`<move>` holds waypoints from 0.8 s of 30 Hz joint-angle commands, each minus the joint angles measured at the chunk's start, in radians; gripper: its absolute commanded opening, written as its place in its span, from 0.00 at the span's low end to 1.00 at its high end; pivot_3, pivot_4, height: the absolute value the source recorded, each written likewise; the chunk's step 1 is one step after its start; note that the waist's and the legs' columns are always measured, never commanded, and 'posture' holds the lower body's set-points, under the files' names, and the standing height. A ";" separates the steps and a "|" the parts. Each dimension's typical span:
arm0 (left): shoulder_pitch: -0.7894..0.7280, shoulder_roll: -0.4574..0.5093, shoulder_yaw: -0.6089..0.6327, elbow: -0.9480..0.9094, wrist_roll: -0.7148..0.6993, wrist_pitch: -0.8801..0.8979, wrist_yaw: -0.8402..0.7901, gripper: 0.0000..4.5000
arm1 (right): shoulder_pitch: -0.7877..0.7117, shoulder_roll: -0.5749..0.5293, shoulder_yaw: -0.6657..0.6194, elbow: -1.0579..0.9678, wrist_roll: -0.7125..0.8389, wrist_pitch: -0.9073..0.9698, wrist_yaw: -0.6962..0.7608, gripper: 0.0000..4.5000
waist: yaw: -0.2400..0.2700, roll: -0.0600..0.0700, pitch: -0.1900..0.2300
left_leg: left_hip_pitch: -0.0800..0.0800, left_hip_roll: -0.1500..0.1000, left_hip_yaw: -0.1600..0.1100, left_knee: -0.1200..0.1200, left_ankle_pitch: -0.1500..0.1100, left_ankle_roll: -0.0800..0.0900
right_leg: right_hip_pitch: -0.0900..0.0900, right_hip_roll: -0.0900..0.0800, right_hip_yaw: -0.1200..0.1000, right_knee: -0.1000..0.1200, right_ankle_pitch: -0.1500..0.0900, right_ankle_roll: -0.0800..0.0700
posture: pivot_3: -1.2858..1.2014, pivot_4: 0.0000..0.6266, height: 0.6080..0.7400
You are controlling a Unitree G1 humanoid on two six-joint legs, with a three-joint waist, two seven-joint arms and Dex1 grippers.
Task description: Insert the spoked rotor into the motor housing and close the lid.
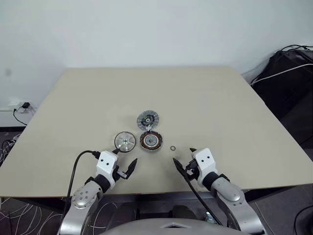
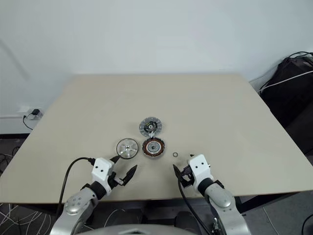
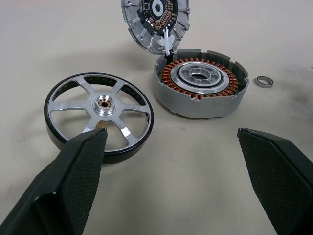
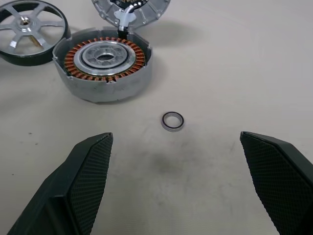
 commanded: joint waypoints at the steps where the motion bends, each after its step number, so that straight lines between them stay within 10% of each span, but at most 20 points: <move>1: -0.009 -0.001 0.010 -0.038 0.005 -0.029 0.010 1.00 | -0.016 0.006 -0.011 -0.010 -0.001 -0.007 -0.009 0.99 | 0.000 0.000 0.000 | 0.000 0.000 0.000 0.000 0.000 0.000 | 0.000 0.000 0.000 0.000 0.000 0.000 | 0.52 0.00 1.00; 24: -0.021 -0.005 -0.007 -0.025 0.016 -0.027 0.020 1.00 | -0.241 0.109 0.042 0.186 -0.083 0.109 -0.097 0.99 | -0.001 0.000 0.000 | 0.000 0.000 0.000 0.000 0.002 0.003 | 0.000 0.001 0.000 0.000 0.004 -0.001 | 0.52 0.00 1.00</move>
